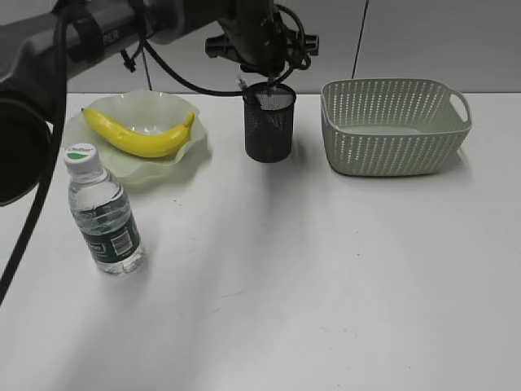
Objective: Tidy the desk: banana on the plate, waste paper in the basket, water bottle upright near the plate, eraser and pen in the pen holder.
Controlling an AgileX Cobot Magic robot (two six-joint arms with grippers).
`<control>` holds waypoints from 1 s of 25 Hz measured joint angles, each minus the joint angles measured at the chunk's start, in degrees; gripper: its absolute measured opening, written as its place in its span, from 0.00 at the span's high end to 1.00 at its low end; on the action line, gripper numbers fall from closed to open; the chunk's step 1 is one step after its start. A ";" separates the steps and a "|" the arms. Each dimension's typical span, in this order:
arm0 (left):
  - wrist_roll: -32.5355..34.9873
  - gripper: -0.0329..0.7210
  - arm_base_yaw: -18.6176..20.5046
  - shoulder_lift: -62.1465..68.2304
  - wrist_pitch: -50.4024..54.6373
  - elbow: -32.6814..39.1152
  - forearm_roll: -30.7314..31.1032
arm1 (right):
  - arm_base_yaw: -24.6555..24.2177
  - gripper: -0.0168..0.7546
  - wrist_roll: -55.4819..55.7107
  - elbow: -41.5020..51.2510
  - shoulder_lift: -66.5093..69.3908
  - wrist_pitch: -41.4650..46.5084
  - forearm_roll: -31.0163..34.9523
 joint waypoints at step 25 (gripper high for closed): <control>14.88 0.47 -4.09 -28.79 21.70 10.57 -3.05 | 0.00 0.48 0.00 0.00 0.00 0.00 0.00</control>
